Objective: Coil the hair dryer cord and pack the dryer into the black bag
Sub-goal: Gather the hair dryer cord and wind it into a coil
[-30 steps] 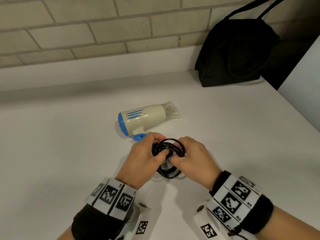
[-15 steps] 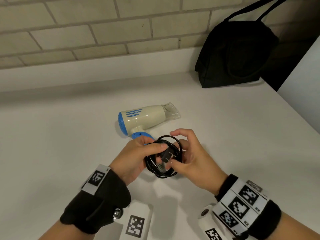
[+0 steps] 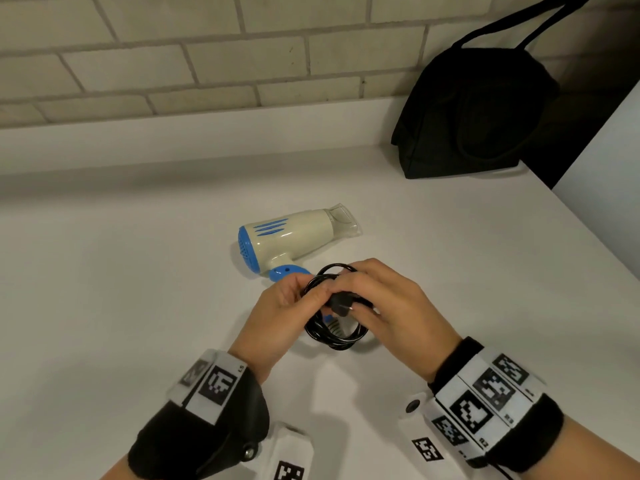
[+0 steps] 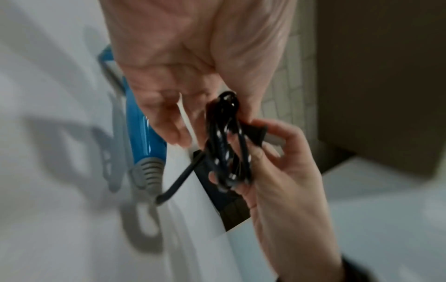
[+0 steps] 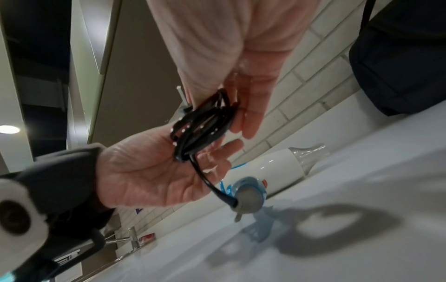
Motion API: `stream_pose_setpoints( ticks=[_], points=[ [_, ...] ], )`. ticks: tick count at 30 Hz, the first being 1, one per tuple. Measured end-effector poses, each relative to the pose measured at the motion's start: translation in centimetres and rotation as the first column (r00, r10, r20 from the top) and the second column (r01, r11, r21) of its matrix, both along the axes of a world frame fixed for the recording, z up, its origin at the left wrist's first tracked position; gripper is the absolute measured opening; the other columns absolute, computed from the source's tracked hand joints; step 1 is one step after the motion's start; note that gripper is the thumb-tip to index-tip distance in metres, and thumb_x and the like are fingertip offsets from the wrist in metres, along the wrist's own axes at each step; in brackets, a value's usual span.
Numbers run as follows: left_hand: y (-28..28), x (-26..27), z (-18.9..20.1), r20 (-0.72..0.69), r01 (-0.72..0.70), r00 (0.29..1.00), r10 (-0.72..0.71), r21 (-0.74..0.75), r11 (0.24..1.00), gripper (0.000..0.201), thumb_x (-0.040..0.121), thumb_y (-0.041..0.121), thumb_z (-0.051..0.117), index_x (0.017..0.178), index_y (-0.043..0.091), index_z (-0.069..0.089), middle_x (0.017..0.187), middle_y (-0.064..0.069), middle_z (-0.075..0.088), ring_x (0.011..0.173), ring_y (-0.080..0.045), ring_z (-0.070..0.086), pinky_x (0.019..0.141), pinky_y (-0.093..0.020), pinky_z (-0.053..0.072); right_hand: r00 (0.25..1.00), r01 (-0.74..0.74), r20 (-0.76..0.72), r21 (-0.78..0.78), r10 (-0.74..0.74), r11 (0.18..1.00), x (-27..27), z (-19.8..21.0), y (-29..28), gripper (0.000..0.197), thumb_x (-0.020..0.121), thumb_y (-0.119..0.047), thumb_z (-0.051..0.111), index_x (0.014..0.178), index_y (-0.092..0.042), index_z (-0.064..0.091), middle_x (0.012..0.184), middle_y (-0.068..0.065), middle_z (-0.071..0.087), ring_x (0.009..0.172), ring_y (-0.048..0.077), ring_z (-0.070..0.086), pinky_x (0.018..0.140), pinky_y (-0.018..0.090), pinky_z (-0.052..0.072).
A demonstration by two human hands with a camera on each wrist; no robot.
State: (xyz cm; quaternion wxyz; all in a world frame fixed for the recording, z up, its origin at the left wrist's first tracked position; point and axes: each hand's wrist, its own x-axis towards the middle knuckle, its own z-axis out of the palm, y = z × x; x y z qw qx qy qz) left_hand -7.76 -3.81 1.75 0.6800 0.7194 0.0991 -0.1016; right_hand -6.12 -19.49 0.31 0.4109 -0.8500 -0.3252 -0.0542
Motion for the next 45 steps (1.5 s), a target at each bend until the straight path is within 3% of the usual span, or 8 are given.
stream_pose_setpoints(
  ticks=[3, 10, 14, 19, 26, 33, 41, 45],
  points=[
    [0.2, -0.9, -0.4, 0.084, -0.115, 0.992, 0.099, 0.213, 0.97, 0.025, 0.075, 0.033, 0.066, 0.095, 0.022, 0.055, 0.086, 0.005, 0.064, 0.072, -0.011, 0.059, 0.065, -0.023, 0.048, 0.996, 0.092, 0.002, 0.109, -0.093, 0.99, 0.5, -0.2, -0.2, 0.022, 0.077, -0.023, 0.045, 0.097, -0.024, 0.055, 0.095, -0.007, 0.053, 0.084, 0.003, 0.053, 0.075, 0.009, 0.042],
    [-0.3, -1.7, 0.0, 0.182, -0.158, 0.98, 0.084, 0.445, 0.881, 0.029, 0.066, 0.041, 0.072, 0.077, 0.02, 0.054, 0.071, 0.003, 0.065, 0.061, -0.013, 0.061, 0.057, -0.02, 0.045, 0.971, 0.185, 0.145, 0.036, -0.188, 0.982, 0.3, -0.4, 0.1, 0.027, 0.069, -0.003, 0.061, 0.087, -0.021, 0.051, 0.098, -0.001, 0.054, 0.076, 0.023, 0.061, 0.061, 0.039, 0.053],
    [-0.2, -1.5, 0.1, 0.255, -0.159, 0.967, 0.028, 0.511, 0.845, 0.013, 0.072, 0.032, 0.069, 0.073, 0.024, 0.059, 0.065, 0.014, 0.063, 0.063, -0.001, 0.062, 0.059, -0.007, 0.046, 0.949, 0.213, 0.254, -0.071, -0.189, 0.974, -0.1, 0.4, 0.7, 0.02, 0.068, -0.012, 0.058, 0.082, -0.019, 0.045, 0.096, 0.007, 0.056, 0.054, 0.029, 0.058, 0.043, 0.039, 0.052],
    [0.0, -1.5, -0.6, 0.207, -0.124, 0.975, 0.076, 0.23, 0.965, 0.011, 0.081, 0.01, 0.061, 0.08, 0.015, 0.07, 0.062, 0.01, 0.07, 0.065, 0.0, 0.066, 0.061, -0.007, 0.05, 0.951, 0.195, 0.271, -0.139, -0.152, 0.971, -0.6, 1.0, 1.0, 0.012, 0.072, -0.028, 0.041, 0.081, -0.019, 0.04, 0.098, 0.011, 0.057, 0.051, 0.026, 0.057, 0.038, 0.034, 0.051],
    [0.1, -1.4, -1.3, 0.09, -0.16, 0.982, 0.166, -0.07, 0.985, 0.018, 0.085, 0.009, 0.057, 0.08, 0.021, 0.07, 0.067, 0.008, 0.072, 0.069, -0.006, 0.066, 0.067, -0.019, 0.051, 0.972, 0.187, 0.131, 0.069, -0.195, 0.98, -0.1, 0.4, 0.9, 0.014, 0.071, -0.011, 0.061, 0.077, -0.011, 0.048, 0.091, 0.009, 0.056, 0.075, 0.025, 0.057, 0.059, 0.033, 0.049],
    [0.2, -0.8, -1.3, -0.084, 0.049, 0.993, -0.078, -0.302, 0.952, 0.015, 0.076, 0.027, 0.053, 0.081, 0.018, 0.064, 0.069, 0.007, 0.067, 0.068, -0.006, 0.057, 0.07, -0.025, 0.036, 0.829, 0.429, -0.538, 0.439, -0.152, 0.79, -0.4, 0.3, 1.0, 0.03, 0.07, -0.003, 0.072, 0.066, -0.014, 0.045, 0.073, 0.026, 0.063, 0.059, 0.028, 0.063, 0.062, 0.035, 0.054],
    [-0.4, -1.1, -0.9, 0.134, -0.032, 0.991, -0.014, 0.331, 0.943, 0.026, 0.072, 0.04, 0.069, 0.091, 0.023, 0.065, 0.079, 0.002, 0.069, 0.067, -0.003, 0.062, 0.058, -0.011, 0.046, 0.821, 0.499, -0.505, 0.41, -0.265, 0.764, 0.1, -0.8, 1.8, 0.031, 0.072, -0.009, 0.071, 0.066, -0.019, 0.042, 0.066, 0.005, 0.058, 0.056, 0.012, 0.055, 0.055, 0.024, 0.049],
    [-0.7, -1.3, -0.7, -0.047, 0.017, 0.999, -0.013, 0.084, 0.996, 0.024, 0.079, 0.031, 0.065, 0.082, 0.008, 0.069, 0.069, -0.005, 0.069, 0.055, -0.003, 0.063, 0.054, -0.013, 0.051, 0.866, 0.449, -0.42, 0.415, -0.272, 0.791, -0.1, -0.5, 2.8, 0.032, 0.074, -0.02, 0.07, 0.068, -0.032, 0.04, 0.07, 0.003, 0.06, 0.068, 0.02, 0.06, 0.064, 0.029, 0.05]
  ],
)
